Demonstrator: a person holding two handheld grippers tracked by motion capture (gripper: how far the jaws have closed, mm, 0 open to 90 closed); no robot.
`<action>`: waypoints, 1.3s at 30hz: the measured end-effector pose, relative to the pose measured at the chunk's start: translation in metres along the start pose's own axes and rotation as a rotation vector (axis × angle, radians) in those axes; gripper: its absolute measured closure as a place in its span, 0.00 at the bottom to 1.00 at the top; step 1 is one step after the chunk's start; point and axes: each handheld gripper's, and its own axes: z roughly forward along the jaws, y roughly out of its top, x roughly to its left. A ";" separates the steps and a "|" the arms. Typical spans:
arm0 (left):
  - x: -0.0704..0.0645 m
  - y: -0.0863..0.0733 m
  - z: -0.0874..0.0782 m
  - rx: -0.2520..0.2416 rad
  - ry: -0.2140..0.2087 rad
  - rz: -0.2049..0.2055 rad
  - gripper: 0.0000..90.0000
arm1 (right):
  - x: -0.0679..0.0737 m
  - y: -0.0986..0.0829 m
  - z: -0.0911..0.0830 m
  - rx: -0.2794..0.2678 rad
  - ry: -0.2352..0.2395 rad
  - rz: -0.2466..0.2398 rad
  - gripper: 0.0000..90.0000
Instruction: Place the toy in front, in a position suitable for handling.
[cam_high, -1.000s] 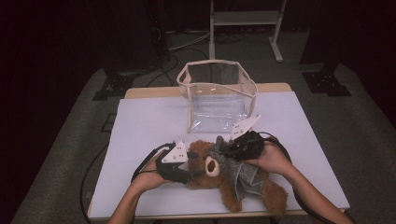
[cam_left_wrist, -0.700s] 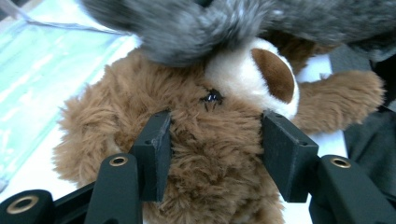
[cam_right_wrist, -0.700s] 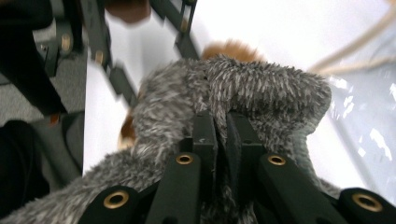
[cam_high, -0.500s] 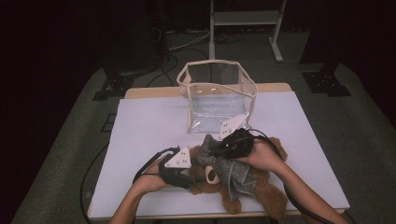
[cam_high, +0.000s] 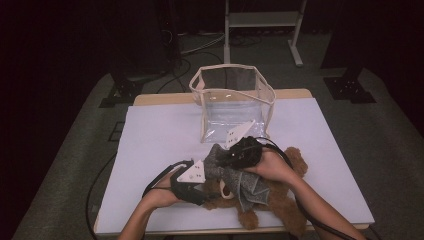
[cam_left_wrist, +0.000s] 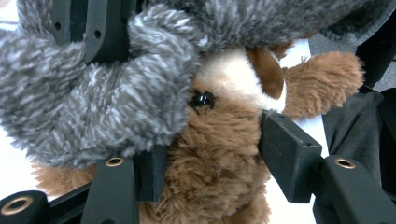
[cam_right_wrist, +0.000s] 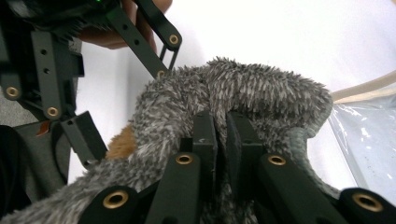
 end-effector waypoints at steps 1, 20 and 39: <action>0.000 0.000 0.000 -0.005 0.001 -0.002 0.49 | -0.001 -0.001 0.000 -0.003 0.003 0.008 0.91; 0.019 0.011 -0.001 -0.013 0.102 -0.024 0.45 | 0.006 -0.037 -0.032 -0.031 -0.048 0.045 0.91; 0.019 -0.010 0.008 -0.024 0.110 -0.066 0.46 | 0.006 0.008 -0.019 0.004 -0.031 -0.028 0.91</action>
